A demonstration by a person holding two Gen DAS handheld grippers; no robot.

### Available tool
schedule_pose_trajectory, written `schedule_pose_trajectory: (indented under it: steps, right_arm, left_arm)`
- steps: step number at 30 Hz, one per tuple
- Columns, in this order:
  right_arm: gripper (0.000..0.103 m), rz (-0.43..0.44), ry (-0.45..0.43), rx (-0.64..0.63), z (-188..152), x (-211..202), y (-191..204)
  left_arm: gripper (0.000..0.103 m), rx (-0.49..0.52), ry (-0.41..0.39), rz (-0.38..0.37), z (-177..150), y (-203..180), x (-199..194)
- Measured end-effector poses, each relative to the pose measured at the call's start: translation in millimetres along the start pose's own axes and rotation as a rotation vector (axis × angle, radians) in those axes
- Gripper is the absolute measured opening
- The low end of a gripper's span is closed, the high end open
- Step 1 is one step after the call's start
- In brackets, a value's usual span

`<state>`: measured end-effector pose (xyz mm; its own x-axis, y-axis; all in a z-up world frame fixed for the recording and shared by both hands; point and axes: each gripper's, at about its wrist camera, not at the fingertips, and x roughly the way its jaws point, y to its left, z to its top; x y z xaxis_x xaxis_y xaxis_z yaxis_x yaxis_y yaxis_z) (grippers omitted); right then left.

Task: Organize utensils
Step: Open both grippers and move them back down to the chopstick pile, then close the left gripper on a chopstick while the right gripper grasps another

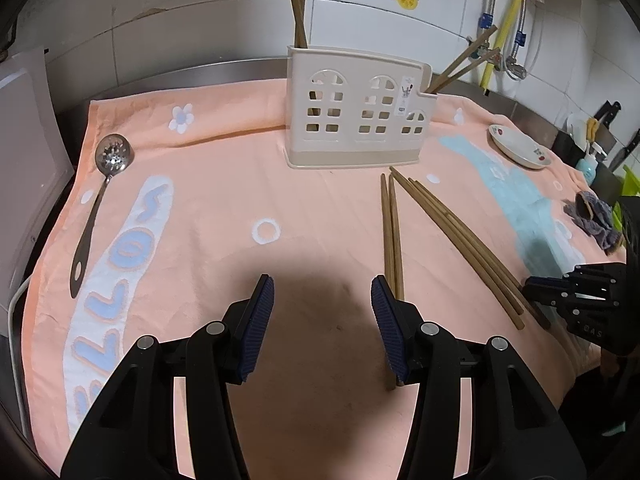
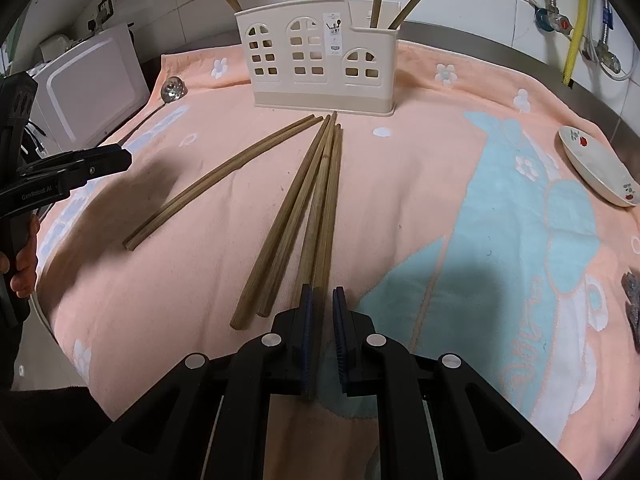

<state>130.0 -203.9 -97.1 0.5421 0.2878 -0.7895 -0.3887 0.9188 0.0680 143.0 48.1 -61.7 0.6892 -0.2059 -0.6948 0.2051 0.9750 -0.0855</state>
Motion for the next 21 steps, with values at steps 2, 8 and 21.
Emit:
schedule_pose_trajectory:
  steps: [2,8,21]
  right_arm:
    - [0.010,-0.009,0.001,-0.012,-0.5,-0.4,1.7]
    - [0.009,-0.034,0.020,-0.059,-5.6,0.7,6.7]
    - [0.007,-0.033,-0.021,0.000,-9.1,-0.5,2.7]
  left_arm:
    - [0.051,0.004,0.003,-0.004,-0.6,-1.5,0.4]
    - [0.051,0.010,0.007,-0.016,-1.9,-3.6,0.4]
    - [0.036,0.037,0.052,-0.085,-9.4,-19.8,17.7]
